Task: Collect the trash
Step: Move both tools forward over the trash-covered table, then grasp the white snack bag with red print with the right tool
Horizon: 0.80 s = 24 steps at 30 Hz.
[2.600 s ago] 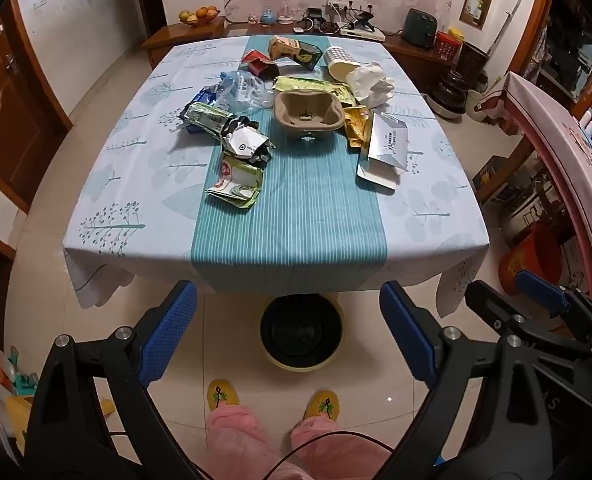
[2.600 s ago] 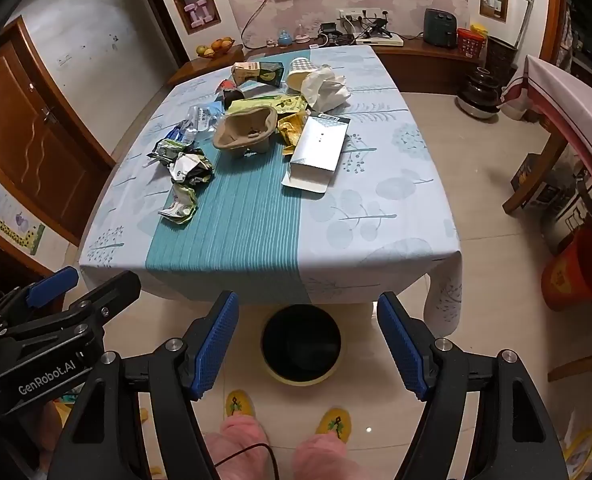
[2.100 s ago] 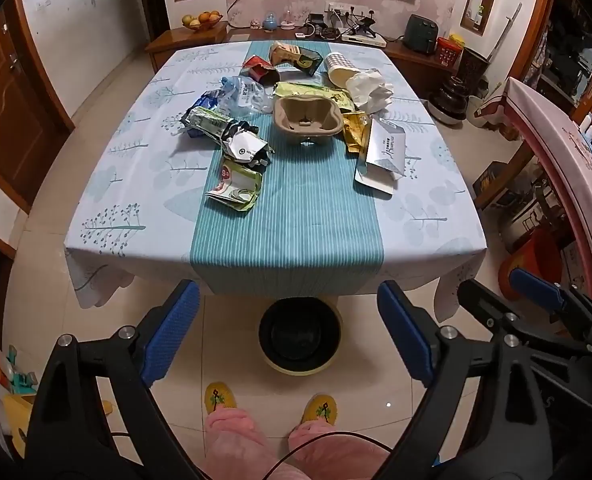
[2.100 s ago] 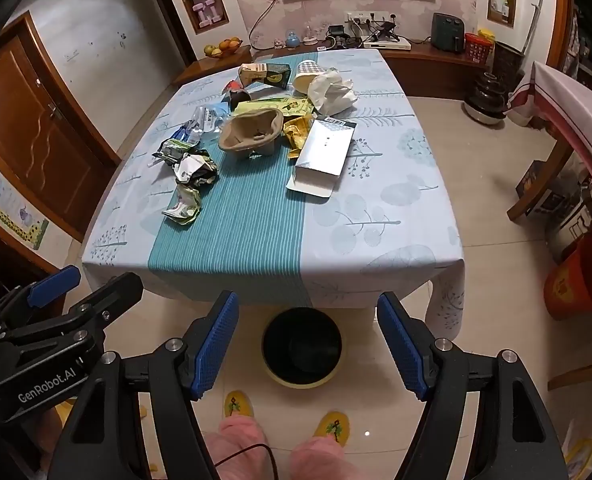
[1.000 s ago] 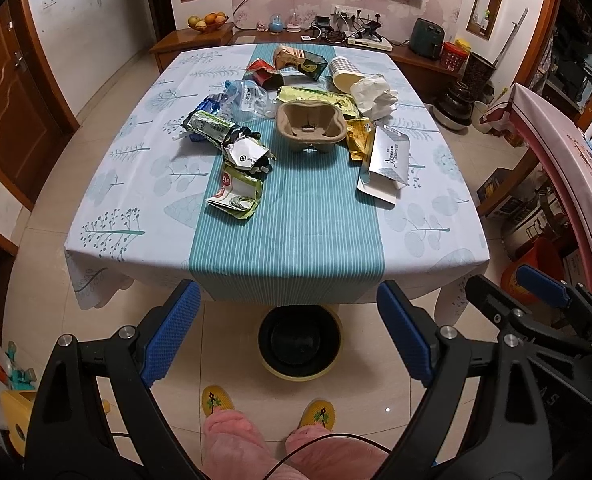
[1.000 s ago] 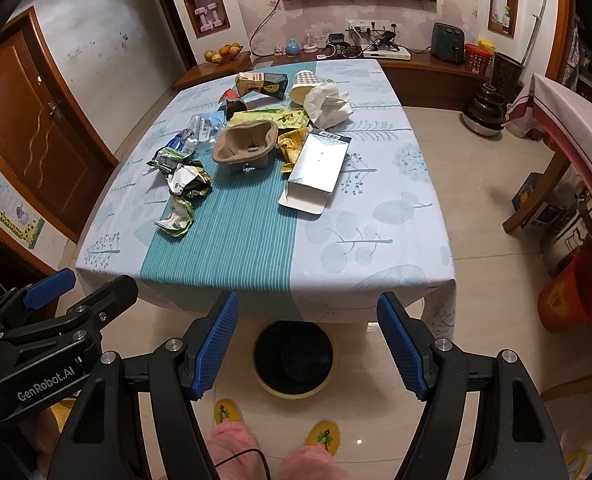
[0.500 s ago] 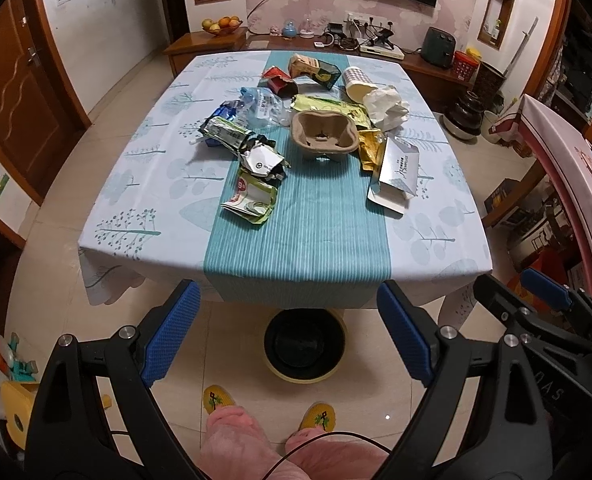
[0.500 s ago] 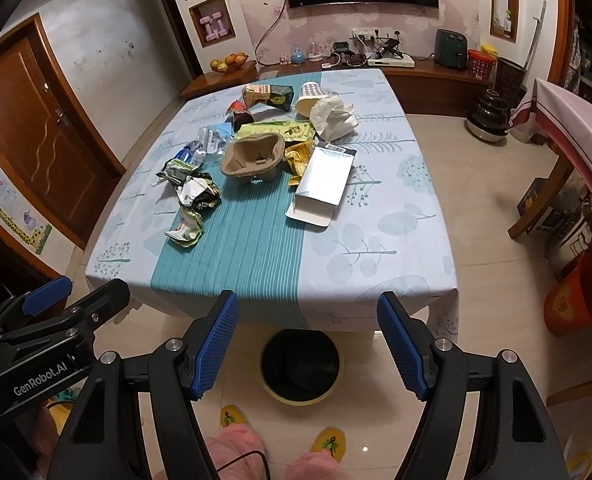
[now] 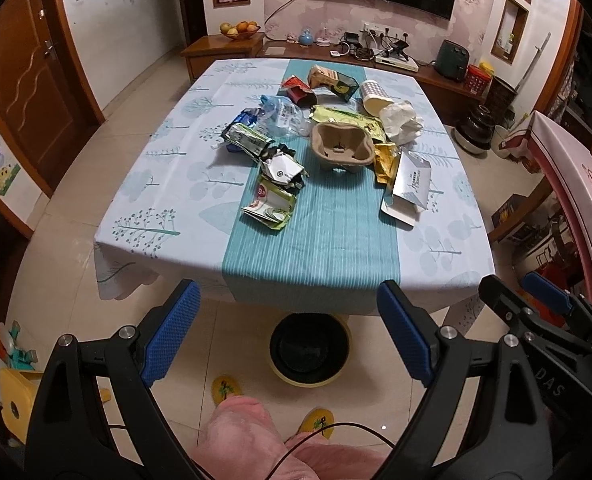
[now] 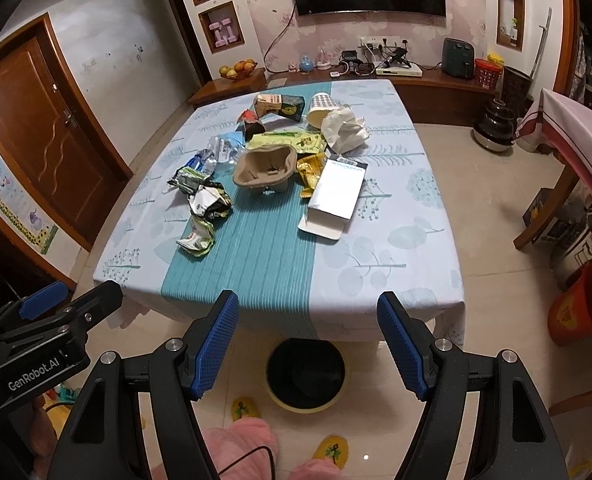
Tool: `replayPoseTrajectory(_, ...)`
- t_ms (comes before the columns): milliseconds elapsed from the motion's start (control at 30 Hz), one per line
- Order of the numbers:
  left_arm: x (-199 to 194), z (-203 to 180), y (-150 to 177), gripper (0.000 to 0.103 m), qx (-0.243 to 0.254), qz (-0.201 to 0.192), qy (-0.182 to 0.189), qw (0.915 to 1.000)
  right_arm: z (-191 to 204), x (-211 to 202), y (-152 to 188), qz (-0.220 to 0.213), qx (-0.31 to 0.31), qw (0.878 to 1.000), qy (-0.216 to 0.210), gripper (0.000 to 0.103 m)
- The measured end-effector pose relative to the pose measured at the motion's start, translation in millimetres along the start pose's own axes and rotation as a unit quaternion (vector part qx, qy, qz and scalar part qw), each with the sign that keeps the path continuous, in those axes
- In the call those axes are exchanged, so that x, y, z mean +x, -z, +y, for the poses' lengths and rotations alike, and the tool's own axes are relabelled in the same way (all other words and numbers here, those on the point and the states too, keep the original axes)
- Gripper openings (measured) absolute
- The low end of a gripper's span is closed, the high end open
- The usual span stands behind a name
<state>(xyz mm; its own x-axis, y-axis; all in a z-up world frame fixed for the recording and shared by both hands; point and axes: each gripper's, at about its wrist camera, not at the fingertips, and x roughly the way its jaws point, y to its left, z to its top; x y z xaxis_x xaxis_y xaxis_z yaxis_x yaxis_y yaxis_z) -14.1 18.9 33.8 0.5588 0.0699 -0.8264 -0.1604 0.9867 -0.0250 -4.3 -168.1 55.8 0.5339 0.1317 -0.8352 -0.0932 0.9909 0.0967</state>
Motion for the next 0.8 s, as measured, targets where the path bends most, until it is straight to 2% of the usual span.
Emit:
replayPoseTrajectory(367,21.4,22.2,-27.5,0.089,-0.010,0.004,0.020,0.9997,18.5,28.6,-33.5,0.003,0.013,1.000,0.017,0.073)
replayPoseTrajectory(667,57.9,68.2,-87.2,0.089,-0.013,0.006,0.034,0.9993,59.9,81.1,-75.8,0.017,0.030,0.999,0.017,0.073)
replayPoseTrajectory(800,80.4,93.4,-113.0,0.089,-0.003,0.010,0.034,0.9994,84.6,119.4,-86.1,0.050,0.026,0.998,-0.004,0.073)
